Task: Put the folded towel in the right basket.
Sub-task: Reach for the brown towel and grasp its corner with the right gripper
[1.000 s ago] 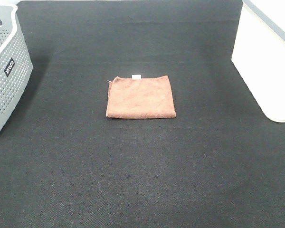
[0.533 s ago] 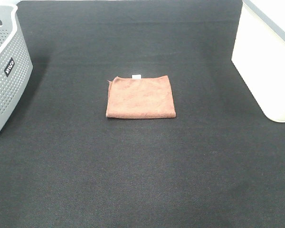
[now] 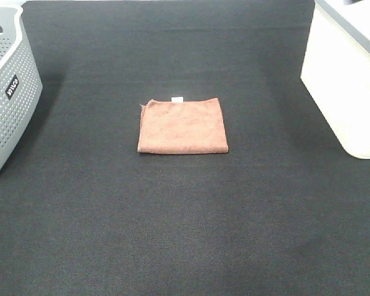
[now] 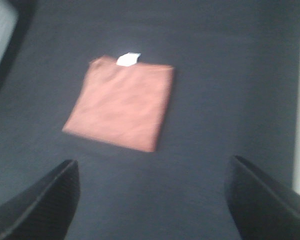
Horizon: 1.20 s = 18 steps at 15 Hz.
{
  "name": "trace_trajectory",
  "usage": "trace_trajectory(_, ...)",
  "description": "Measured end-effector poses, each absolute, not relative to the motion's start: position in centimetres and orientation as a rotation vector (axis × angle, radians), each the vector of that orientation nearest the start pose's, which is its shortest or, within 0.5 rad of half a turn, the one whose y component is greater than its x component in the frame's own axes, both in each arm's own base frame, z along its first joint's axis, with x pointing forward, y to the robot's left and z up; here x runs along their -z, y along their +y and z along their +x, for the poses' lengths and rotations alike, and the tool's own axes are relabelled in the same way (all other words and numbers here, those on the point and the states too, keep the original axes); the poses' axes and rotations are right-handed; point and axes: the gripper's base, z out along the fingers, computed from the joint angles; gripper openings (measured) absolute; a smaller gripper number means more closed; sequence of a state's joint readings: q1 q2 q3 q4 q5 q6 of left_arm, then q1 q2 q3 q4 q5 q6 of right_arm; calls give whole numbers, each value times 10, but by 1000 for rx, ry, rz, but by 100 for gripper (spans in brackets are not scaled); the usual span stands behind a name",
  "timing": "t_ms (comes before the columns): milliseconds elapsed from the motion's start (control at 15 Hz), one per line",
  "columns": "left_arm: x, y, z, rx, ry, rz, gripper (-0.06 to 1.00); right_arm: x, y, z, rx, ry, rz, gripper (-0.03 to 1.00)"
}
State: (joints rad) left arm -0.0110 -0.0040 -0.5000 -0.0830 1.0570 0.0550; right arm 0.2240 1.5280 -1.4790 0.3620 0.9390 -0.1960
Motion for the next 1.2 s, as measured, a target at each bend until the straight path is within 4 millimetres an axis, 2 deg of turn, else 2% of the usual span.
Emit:
trace_trajectory(133,-278,-7,-6,72,2033,71,87,-344,133,337,-498,2483,-470,75)
trace_trajectory(267,-278,-7,-6,72,2033,71,87,-309,151,356,-528,2571,-491,75)
trace_trajectory(333,-278,-7,-6,72,2033,71,87,-292,155,366,-548,2618,-479,75)
trace_trajectory(400,-278,-7,-6,72,2033,71,87,-292,155,366,-548,2618,-479,75)
trace_trajectory(467,-278,-7,-6,72,2033,71,87,-262,161,380,-555,2687,-471,75)
trace_trajectory(600,-278,-7,-6,72,2033,71,87,-233,167,398,-566,2743,-459,75)
trace_trajectory(667,-278,-7,-6,72,2033,71,87,-210,173,412,-572,2780,-454,75)
trace_trajectory(733,-278,-7,-6,72,2033,71,87,-199,176,421,-579,2794,-456,75)
trace_trajectory(867,-278,-7,-6,72,2033,71,87,-177,178,438,-599,2828,-438,75)
trace_trajectory(1000,-278,-7,-6,72,2033,71,87,-152,164,459,-687,2863,-342,75)
trace_trajectory(1067,-278,-7,-6,72,2033,71,87,-152,164,459,-687,2863,-342,75)
trace_trajectory(1200,-278,-7,-6,72,2033,71,87,-137,154,470,-725,2869,-309,75)
